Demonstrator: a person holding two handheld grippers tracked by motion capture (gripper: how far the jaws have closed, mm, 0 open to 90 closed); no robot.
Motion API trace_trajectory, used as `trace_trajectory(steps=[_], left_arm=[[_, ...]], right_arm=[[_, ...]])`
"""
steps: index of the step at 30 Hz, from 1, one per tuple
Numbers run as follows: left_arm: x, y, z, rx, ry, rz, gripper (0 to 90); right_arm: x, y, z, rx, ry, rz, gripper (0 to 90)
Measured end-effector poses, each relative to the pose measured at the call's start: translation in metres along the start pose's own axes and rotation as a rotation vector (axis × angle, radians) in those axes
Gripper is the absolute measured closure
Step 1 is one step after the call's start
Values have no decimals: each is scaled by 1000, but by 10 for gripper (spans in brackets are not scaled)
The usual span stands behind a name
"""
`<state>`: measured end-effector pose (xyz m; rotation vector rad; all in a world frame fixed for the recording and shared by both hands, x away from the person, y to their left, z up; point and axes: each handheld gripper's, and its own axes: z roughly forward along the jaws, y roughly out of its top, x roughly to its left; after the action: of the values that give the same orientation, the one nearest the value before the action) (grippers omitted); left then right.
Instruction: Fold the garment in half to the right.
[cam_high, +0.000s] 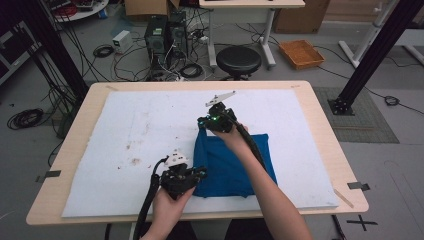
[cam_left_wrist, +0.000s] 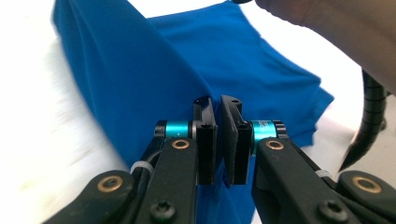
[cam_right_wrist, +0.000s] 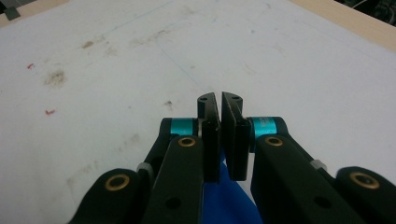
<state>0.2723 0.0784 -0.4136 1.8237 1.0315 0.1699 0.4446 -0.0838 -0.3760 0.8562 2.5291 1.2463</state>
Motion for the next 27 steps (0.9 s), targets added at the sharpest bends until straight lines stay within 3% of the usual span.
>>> trace_trajectory(steps=[15,27], left_arm=[[-36,18,57,31,-98,33,844],[-68,26,97,44,-162,28,843]], right_arm=[[-57,-41,-54,24,-40,55,867],[-80,-61,-82,67,-76,47,866]])
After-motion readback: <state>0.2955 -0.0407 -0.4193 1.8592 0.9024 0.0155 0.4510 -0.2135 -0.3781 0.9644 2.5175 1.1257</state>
